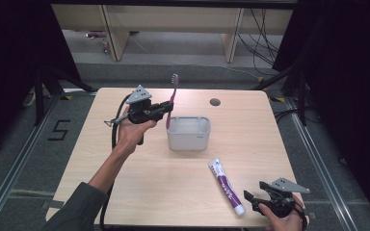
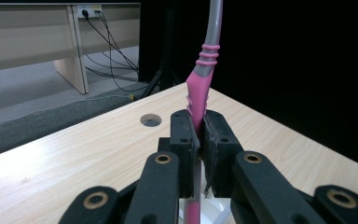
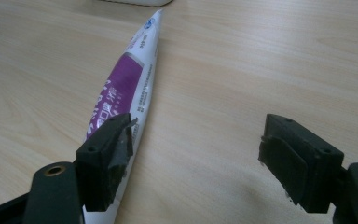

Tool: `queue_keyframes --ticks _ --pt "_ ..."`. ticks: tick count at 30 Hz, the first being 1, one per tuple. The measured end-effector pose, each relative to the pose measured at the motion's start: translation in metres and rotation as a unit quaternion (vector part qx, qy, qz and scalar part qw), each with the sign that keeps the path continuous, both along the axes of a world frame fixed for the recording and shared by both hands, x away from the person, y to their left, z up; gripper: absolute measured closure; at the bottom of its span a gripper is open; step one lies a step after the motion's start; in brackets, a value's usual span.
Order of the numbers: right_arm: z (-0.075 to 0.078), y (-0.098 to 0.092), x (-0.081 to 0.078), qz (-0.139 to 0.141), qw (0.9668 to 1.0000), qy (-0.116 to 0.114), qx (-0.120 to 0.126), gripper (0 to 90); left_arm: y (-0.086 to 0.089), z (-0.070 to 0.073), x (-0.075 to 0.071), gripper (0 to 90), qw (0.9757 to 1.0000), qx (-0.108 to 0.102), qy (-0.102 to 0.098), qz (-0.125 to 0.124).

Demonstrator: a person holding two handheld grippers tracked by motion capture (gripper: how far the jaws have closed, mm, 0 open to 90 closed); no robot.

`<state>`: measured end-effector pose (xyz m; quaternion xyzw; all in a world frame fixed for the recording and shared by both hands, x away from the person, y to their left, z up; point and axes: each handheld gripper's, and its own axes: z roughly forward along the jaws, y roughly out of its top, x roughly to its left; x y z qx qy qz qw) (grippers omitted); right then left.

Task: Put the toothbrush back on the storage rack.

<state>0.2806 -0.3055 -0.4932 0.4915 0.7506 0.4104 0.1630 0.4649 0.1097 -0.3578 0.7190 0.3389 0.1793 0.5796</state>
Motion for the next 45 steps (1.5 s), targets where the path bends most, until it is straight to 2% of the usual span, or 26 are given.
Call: queue_keyframes --ticks 4,6,11,13,22,25,29,36,45 --pt "0.0 0.001 -0.001 -0.003 0.9999 0.007 0.007 25.7 -0.001 -0.003 0.005 82.7 0.9999 -0.006 -0.001 0.009" --pt "0.0 -0.001 0.001 0.006 0.9999 -0.01 -0.008 25.7 -0.002 -0.005 0.007 82.7 0.9999 -0.003 -0.005 0.012" --pt "0.0 -0.001 0.001 0.007 0.9999 -0.01 -0.007 25.7 -0.007 -0.01 0.012 82.7 0.9998 -0.011 -0.005 0.018" --pt "0.0 -0.001 0.001 0.007 0.9999 -0.005 -0.008 25.7 -0.009 -0.013 0.014 82.7 0.9998 -0.007 -0.005 0.02" --pt "0.0 -0.001 0.001 0.009 0.9999 -0.012 -0.007 25.7 -0.011 -0.018 0.019 82.7 0.9997 -0.003 -0.004 0.024" --pt "-0.001 -0.001 0.002 0.009 0.9999 -0.011 -0.002 25.7 -0.012 -0.022 0.022 82.7 0.9996 -0.005 0.002 0.027" --pt "0.0 -0.002 0.002 0.013 0.9998 -0.014 -0.01 25.7 -0.013 -0.025 0.024 82.7 0.9996 0.003 0.006 0.028" --pt "0.001 -0.001 0.001 0.011 0.9999 -0.006 -0.002 25.7 -0.015 -0.029 0.026 82.7 0.9995 0.01 0.009 0.03" --pt "0.001 -0.001 0.001 0.011 0.9999 -0.006 -0.002 25.7 -0.018 -0.034 0.028 82.7 0.9994 0.013 0.009 0.032"
